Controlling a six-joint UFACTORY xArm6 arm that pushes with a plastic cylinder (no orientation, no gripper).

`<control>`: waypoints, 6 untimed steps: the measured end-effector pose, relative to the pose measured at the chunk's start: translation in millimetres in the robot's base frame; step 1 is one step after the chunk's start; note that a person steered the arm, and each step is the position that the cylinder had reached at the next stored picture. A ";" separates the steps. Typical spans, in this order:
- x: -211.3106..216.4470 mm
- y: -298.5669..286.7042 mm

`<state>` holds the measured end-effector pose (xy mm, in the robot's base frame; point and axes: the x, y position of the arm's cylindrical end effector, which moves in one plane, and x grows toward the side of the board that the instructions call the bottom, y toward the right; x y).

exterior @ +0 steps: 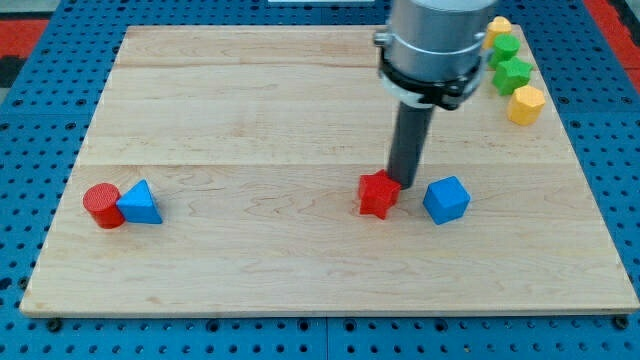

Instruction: Move the cube towards the right side of the board

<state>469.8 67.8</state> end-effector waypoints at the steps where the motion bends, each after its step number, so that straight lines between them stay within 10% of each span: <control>1: 3.4 -18.3; 6: 46.9 93.7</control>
